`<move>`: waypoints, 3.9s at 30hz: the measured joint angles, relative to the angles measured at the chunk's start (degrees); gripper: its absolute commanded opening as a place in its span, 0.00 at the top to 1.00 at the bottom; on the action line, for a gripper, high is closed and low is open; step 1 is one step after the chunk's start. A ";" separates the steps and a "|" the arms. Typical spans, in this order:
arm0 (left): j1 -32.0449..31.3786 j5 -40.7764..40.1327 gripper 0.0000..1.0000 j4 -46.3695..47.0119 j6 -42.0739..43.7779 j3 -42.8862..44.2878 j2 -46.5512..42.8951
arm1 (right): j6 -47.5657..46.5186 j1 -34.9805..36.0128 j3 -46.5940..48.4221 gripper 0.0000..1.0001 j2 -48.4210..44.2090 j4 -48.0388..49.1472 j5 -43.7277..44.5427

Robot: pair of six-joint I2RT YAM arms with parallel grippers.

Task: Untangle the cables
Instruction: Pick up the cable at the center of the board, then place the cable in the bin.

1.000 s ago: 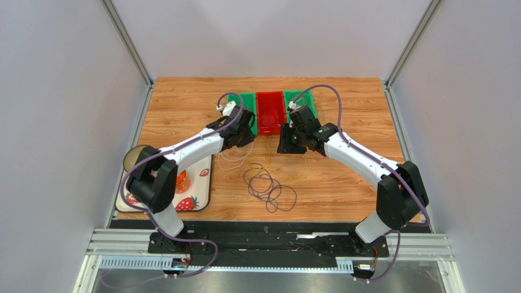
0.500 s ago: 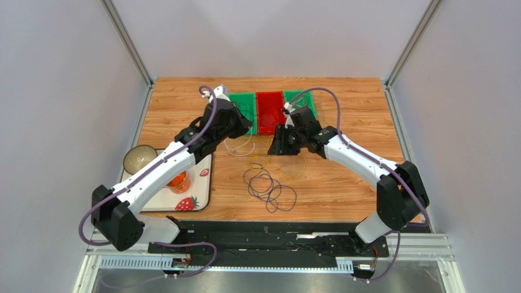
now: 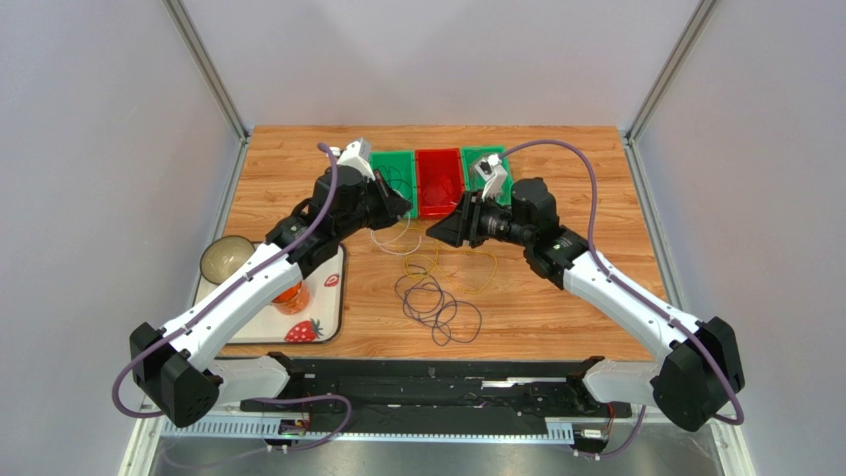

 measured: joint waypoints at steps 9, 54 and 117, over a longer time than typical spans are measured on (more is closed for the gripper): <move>0.00 2.80 1.00 0.09 -2.99 0.00 -0.17 | 0.17 0.17 0.02 0.49 0.35 5.51 -2.82; 1.03 -14.27 0.25 -17.97 6.91 1.73 -15.06 | -10.62 3.74 19.78 1.00 10.23 -2.93 10.93; 1.86 -30.97 0.30 -40.04 15.78 -11.63 -42.05 | -22.08 1.01 58.34 1.00 53.02 -15.34 22.60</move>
